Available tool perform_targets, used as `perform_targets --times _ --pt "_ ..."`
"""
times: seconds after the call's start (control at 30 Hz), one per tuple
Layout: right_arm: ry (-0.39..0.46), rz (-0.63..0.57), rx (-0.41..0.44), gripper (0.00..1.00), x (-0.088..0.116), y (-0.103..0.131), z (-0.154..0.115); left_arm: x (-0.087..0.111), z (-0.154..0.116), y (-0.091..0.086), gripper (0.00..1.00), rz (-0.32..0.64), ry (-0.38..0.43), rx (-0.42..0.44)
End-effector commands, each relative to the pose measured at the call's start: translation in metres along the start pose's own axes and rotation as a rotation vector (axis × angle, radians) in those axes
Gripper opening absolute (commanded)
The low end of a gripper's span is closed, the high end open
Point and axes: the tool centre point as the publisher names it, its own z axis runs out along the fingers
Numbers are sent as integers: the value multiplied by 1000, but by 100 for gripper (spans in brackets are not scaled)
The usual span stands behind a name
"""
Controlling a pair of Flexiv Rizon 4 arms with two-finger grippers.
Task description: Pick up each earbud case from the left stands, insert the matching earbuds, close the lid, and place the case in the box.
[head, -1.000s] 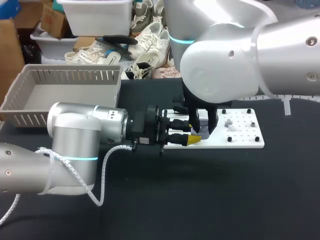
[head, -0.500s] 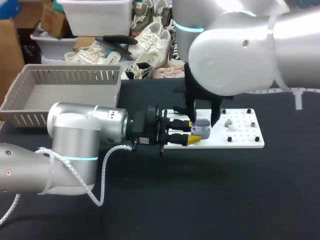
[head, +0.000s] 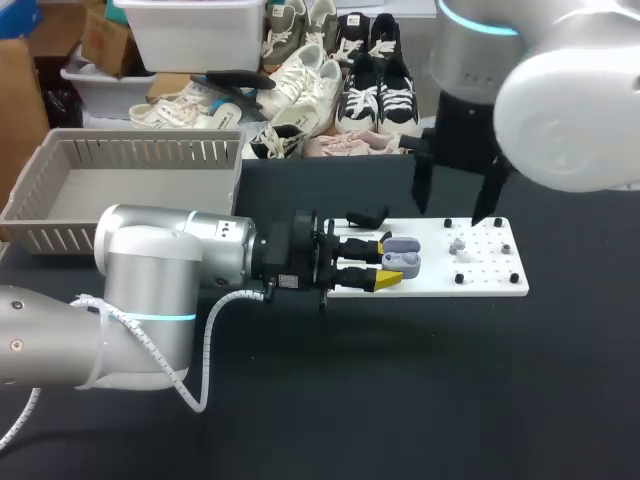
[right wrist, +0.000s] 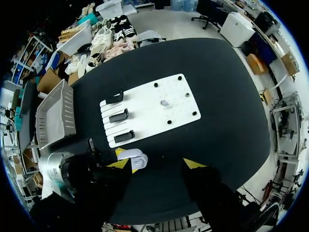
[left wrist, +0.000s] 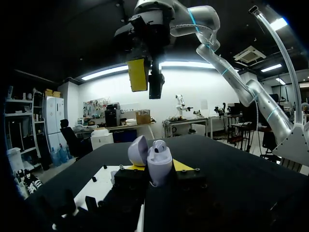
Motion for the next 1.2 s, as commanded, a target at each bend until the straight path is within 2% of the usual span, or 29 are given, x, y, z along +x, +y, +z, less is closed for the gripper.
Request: perform_targets --times 0.03,0.33,0.47,0.6,0.87,0.97,1.1,1.2 --pt "-11 -15 -87 64 -11 -16 4 1 0 1 0 0 -2 1" --pt "-16 -33 -124 62 -46 -23 23 1 0 1 0 0 -2 1" --pt "-16 -53 -110 58 -58 -23 37 1 0 1 0 0 -2 1" --pt "-6 -71 -93 61 -68 -26 56 1 0 1 0 0 -2 1" --pt "2 -70 -91 63 -77 -31 85 1 0 1 0 0 -2 1" --pt "-5 -60 -115 63 -78 -34 94 1 0 1 0 0 -2 1" --pt "-13 -64 -139 55 -77 -33 108 1 0 1 0 0 -2 1" --pt "-14 -75 -150 56 -77 -30 115 1 0 1 0 0 -2 1"
